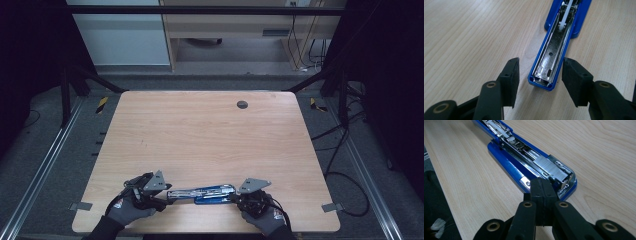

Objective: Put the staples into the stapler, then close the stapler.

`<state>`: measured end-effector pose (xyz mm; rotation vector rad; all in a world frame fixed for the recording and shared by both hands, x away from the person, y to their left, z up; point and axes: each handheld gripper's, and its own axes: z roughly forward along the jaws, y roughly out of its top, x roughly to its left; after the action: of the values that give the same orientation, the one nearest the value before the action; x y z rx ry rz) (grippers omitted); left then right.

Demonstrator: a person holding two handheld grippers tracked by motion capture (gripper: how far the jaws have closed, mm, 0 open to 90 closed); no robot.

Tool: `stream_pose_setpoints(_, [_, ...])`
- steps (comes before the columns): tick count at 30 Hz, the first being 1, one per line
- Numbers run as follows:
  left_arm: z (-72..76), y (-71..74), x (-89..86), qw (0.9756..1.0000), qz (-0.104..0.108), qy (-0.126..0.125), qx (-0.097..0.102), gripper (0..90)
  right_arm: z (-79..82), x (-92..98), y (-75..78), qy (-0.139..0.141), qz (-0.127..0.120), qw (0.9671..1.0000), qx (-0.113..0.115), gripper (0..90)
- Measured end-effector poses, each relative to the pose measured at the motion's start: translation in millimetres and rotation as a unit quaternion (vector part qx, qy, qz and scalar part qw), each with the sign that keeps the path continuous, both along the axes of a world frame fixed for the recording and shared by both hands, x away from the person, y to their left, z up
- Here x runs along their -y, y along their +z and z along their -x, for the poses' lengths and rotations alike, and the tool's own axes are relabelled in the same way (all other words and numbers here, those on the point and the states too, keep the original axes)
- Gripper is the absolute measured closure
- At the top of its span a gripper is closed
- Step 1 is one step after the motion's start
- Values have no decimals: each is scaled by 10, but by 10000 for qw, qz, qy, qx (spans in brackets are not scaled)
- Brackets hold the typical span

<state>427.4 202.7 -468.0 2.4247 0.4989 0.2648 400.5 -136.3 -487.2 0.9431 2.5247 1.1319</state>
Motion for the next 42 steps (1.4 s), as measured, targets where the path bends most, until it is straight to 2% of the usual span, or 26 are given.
stream_pose_setpoints(9, [-37, -64, 53, 9998, -141, -116, -112, 509, -22, 18, -2, -57, -21, 10000, -4, 900])
stream_pose_setpoints(17, [-64, -96, 66, 9994, -153, -222, -215, 546, -39, 13, -5, -47, -55, 10000, -18, 900])
stream_pose_setpoints(27, [-77, -80, 78, 9989, -233, -319, -240, 568, -32, 12, -2, -56, -18, 10000, -24, 900])
stream_pose_setpoints(31, [-92, -81, 73, 9988, -196, -346, -282, 572, -39, 13, -3, -19, -24, 10000, -12, 900])
stream_pose_setpoints(42, [-94, -43, 80, 9985, -275, -397, -256, 576, -35, 7, -11, -21, -39, 10000, 40, 900])
